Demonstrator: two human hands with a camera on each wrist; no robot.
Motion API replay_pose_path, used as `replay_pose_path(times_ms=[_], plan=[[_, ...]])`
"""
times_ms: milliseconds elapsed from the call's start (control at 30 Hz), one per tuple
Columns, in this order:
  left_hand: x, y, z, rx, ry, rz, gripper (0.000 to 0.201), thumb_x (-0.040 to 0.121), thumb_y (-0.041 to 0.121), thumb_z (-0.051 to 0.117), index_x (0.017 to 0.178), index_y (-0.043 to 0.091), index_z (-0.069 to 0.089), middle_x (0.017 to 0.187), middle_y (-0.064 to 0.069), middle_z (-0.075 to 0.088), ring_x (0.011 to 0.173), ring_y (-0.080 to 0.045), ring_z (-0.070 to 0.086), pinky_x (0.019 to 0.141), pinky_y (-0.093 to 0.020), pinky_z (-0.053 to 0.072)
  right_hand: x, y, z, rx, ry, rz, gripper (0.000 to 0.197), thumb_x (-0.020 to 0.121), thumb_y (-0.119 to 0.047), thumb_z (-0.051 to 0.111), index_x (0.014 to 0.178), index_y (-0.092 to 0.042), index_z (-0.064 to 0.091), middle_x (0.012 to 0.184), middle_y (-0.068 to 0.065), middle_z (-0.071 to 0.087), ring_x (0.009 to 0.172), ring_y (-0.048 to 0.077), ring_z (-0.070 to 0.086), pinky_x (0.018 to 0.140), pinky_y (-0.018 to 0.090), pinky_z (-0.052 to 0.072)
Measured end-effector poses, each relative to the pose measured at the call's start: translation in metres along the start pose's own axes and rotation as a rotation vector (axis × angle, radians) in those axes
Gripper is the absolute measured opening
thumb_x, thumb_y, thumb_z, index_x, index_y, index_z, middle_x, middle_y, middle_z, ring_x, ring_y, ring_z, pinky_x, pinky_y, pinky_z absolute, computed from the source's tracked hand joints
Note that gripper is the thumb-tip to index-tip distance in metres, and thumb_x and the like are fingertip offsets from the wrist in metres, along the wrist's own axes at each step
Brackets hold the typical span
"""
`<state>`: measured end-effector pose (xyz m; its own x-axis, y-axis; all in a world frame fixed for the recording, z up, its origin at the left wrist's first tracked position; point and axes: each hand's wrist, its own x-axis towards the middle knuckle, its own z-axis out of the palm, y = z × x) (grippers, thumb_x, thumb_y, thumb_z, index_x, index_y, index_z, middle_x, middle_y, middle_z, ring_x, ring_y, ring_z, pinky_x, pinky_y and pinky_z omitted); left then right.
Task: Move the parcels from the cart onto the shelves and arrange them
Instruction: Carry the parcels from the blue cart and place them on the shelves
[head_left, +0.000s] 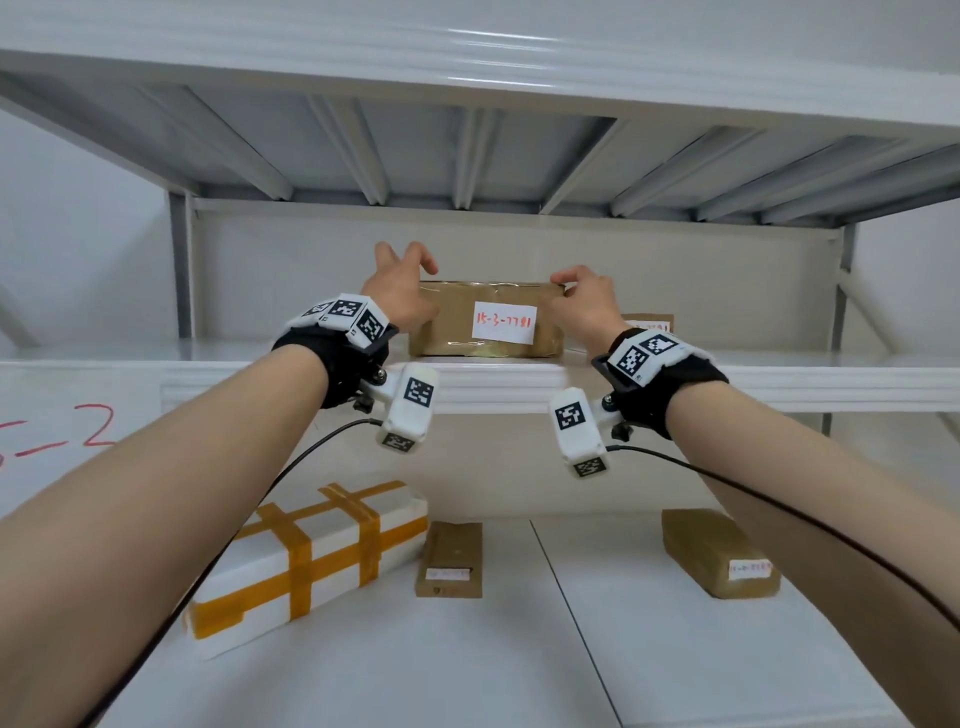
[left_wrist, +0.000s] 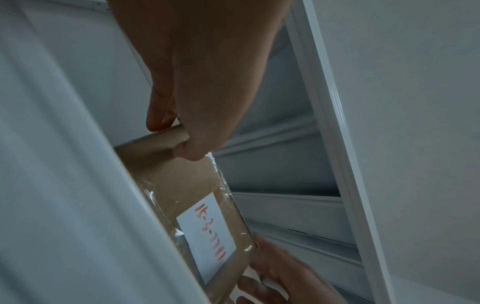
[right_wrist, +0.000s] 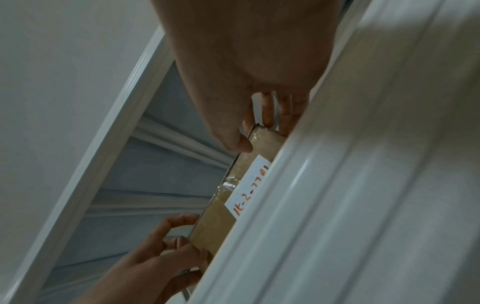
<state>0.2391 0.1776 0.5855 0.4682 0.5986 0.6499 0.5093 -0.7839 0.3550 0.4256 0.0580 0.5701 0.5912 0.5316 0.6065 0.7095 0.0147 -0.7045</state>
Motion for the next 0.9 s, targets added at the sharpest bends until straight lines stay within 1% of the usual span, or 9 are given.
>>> replay_pose_path(times_ms=[133, 300, 467, 600, 633, 700, 767, 833, 900], plan=[[0.012, -0.007, 0.007, 0.039, -0.027, 0.006, 0.048, 0.083, 0.011, 0.061, 0.127, 0.017, 0.044, 0.129, -0.008, 0.034, 0.106, -0.029, 0.054, 0.091, -0.037, 0.046, 0.012, 0.004, 0.007, -0.048, -0.069, 0.043, 0.046, 0.095, -0.028, 0.057, 0.139, -0.017, 0.050, 0.142, 0.010, 0.030, 0.107, 0.025, 0.058, 0.105, 0.040, 0.049], [0.016, -0.017, 0.005, 0.103, -0.097, -0.007, 0.043, 0.091, 0.025, 0.056, 0.131, 0.017, 0.040, 0.135, -0.008, 0.052, 0.120, -0.028, 0.052, 0.100, -0.040, 0.043, 0.014, 0.002, 0.011, -0.088, -0.201, 0.058, 0.060, 0.097, -0.034, 0.054, 0.151, -0.016, 0.038, 0.153, 0.013, 0.027, 0.130, 0.032, 0.047, 0.111, 0.047, 0.043], [0.012, -0.018, 0.006, 0.129, -0.227, -0.102, 0.060, 0.094, 0.044, 0.055, 0.144, 0.020, 0.032, 0.142, -0.011, 0.047, 0.126, -0.030, 0.047, 0.096, -0.033, 0.036, 0.004, -0.008, 0.004, -0.129, -0.322, 0.060, 0.045, 0.102, -0.026, 0.050, 0.141, -0.003, 0.048, 0.143, 0.014, 0.049, 0.133, 0.032, 0.047, 0.107, 0.040, 0.043], [0.006, -0.015, -0.002, 0.100, -0.139, -0.061, 0.060, 0.094, 0.045, 0.055, 0.145, 0.017, 0.036, 0.148, -0.008, 0.040, 0.133, -0.027, 0.042, 0.101, -0.032, 0.035, -0.004, -0.019, 0.006, -0.036, -0.218, 0.043, 0.048, 0.101, -0.025, 0.050, 0.132, 0.010, 0.054, 0.123, 0.024, 0.063, 0.122, 0.040, 0.057, 0.101, 0.046, 0.048], [0.003, -0.015, -0.005, 0.102, -0.122, -0.056, 0.059, 0.094, 0.045, 0.055, 0.143, 0.017, 0.038, 0.148, -0.009, 0.042, 0.133, -0.027, 0.042, 0.103, -0.033, 0.035, -0.009, -0.023, 0.007, -0.020, -0.216, 0.033, 0.045, 0.100, -0.027, 0.050, 0.127, 0.009, 0.058, 0.112, 0.023, 0.065, 0.110, 0.039, 0.061, 0.092, 0.043, 0.050], [-0.005, -0.015, -0.011, 0.085, -0.086, -0.043, 0.055, 0.094, 0.046, 0.056, 0.139, 0.016, 0.045, 0.144, -0.008, 0.046, 0.131, -0.027, 0.044, 0.103, -0.035, 0.036, -0.020, -0.033, 0.011, 0.006, -0.208, 0.024, 0.025, 0.099, -0.030, 0.053, 0.105, -0.007, 0.062, 0.089, 0.011, 0.058, 0.087, 0.027, 0.053, 0.075, 0.033, 0.045], [-0.016, -0.017, -0.016, 0.065, -0.035, -0.002, 0.050, 0.093, 0.044, 0.057, 0.132, 0.014, 0.051, 0.137, -0.007, 0.053, 0.127, -0.025, 0.049, 0.102, -0.035, 0.039, -0.033, -0.042, 0.017, 0.032, -0.168, 0.029, 0.018, 0.095, -0.031, 0.056, 0.097, -0.013, 0.058, 0.087, 0.004, 0.056, 0.086, 0.022, 0.051, 0.079, 0.034, 0.047], [-0.030, -0.021, -0.020, 0.008, 0.041, 0.039, 0.038, 0.091, 0.038, 0.059, 0.121, 0.013, 0.059, 0.124, -0.006, 0.062, 0.116, -0.025, 0.056, 0.097, -0.035, 0.044, -0.044, -0.047, 0.026, 0.086, -0.124, 0.026, 0.025, 0.090, -0.031, 0.058, 0.104, -0.011, 0.061, 0.093, 0.001, 0.061, 0.091, 0.021, 0.054, 0.090, 0.038, 0.050], [-0.046, -0.024, -0.024, -0.066, 0.143, 0.092, 0.027, 0.090, 0.031, 0.059, 0.107, 0.011, 0.064, 0.109, -0.006, 0.067, 0.102, -0.024, 0.061, 0.090, -0.034, 0.048, -0.059, -0.053, 0.035, 0.161, -0.080, 0.007, 0.025, 0.089, -0.030, 0.060, 0.108, -0.015, 0.057, 0.106, 0.003, 0.066, 0.095, 0.021, 0.058, 0.090, 0.037, 0.051]])
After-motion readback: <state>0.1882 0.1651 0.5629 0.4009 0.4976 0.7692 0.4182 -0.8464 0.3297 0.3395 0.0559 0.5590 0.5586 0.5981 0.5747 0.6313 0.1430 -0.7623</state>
